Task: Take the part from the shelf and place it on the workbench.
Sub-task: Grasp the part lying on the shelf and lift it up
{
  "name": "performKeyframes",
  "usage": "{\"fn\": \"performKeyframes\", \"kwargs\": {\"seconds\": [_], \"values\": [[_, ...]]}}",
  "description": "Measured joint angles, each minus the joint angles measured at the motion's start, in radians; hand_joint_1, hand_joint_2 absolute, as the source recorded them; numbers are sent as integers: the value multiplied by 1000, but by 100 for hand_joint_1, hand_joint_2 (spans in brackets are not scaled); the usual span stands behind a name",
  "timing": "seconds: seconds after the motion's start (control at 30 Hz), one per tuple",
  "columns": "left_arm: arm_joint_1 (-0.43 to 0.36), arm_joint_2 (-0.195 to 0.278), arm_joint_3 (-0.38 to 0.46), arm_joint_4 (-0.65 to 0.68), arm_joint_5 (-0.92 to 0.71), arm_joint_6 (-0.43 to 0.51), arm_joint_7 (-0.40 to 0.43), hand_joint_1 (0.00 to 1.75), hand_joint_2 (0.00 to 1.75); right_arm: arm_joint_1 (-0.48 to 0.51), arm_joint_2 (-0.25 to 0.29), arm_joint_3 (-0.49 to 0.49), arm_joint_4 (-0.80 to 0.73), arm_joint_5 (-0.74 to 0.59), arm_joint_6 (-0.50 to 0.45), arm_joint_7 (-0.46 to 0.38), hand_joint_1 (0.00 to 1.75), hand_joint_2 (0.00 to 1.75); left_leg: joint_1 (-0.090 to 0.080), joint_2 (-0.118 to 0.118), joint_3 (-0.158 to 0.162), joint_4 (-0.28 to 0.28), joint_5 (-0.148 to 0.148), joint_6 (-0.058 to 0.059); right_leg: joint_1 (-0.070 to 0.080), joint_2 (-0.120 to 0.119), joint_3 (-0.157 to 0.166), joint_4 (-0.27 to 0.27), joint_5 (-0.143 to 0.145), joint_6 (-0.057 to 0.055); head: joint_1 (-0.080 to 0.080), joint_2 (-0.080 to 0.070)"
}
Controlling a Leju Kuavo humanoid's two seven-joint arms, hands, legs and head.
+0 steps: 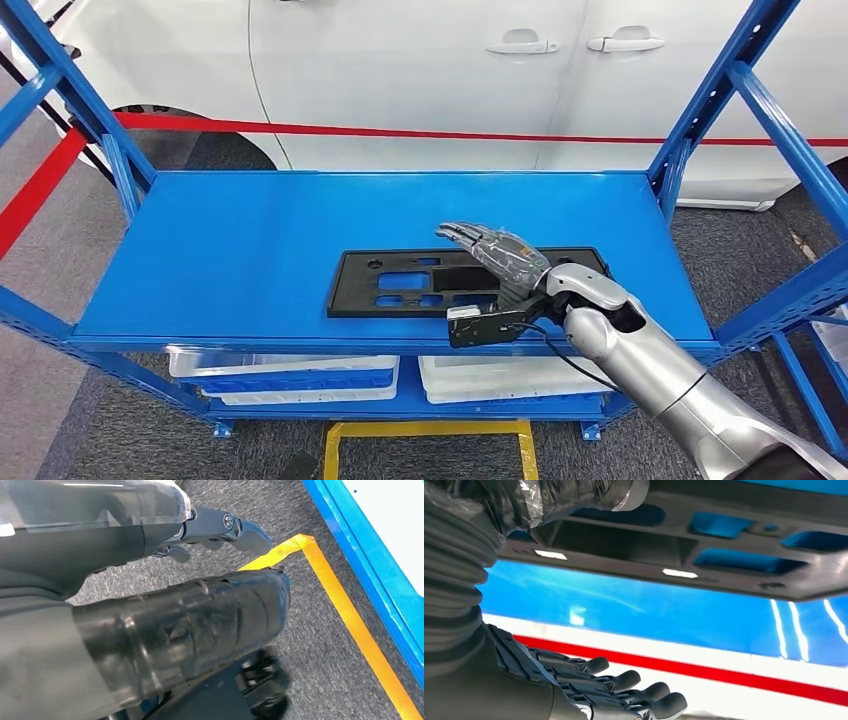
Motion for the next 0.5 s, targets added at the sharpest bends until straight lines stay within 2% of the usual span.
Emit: {"fn": "performKeyframes", "kwargs": {"seconds": [0.07, 0.1, 0.2, 0.23, 0.3, 0.37, 0.4, 0.43, 0.47, 0.5], "values": [[-2, 1, 0, 0, 1, 0, 0, 0, 0, -1, 2, 2, -16, 8, -15, 2, 0, 175, -3, 0, 55, -113, 39, 7, 4, 1, -2, 8, -6, 8, 0, 0], [-2, 1, 0, 0, 1, 0, 0, 0, 0, -2, 2, 3, -26, 15, -25, 5, 0, 175, -4, 0, 67, -138, 42, 11, 6, 1, -3, 11, -8, 13, 1, 0], [-1, 2, -1, 0, 2, 0, 0, 0, 0, -3, 5, 3, -55, 37, -56, 15, 0, 175, -4, -2, 70, -146, 45, 25, 5, 1, -3, 12, -11, 29, 1, 0], [-1, 2, -1, 0, 3, 1, 0, 0, 0, -3, 6, 3, -66, 42, -63, 17, 0, 175, -3, -2, 71, -150, 47, 31, 3, 1, -8, 25, -22, 34, 1, 0], [-2, 2, -1, 0, 4, 1, 0, 0, 0, -3, 8, 3, -88, 48, -70, 20, 0, 175, 1, -1, 74, -156, 51, 40, 0, 1, -45, 108, -73, 44, 2, 0], [-2, 2, -1, 0, 7, 1, 0, 0, 0, -1, 10, 4, -106, 48, -62, 18, 0, 175, 1, -1, 74, -156, 50, 43, -2, 1, -108, 240, -132, 51, 2, 0], [-1, 2, -1, 0, 8, 1, 0, 0, 0, 1, 11, 5, -114, 45, -51, 17, 0, 175, 0, -1, 74, -156, 50, 44, -2, 1, -129, 281, -140, 52, 2, 0], [-1, 2, -1, 0, 10, 1, 0, 0, 0, 2, 11, 6, -121, 39, -36, 15, 0, 175, 0, -2, 75, -155, 49, 43, -2, 1, -134, 286, -130, 52, 2, 0], [-1, 2, -1, 0, 10, 1, 1, 0, 0, 2, 12, 8, -128, 30, -21, 14, 0, 175, 0, -3, 76, -155, 49, 42, -2, 1, -118, 249, -100, 51, 2, 0], [-1, 2, -1, 0, 11, 1, 1, 0, 0, 1, 13, 10, -134, 20, -9, 12, 0, 175, 0, -3, 77, -155, 48, 41, -2, 1, -86, 181, -61, 47, 2, 0]]}}
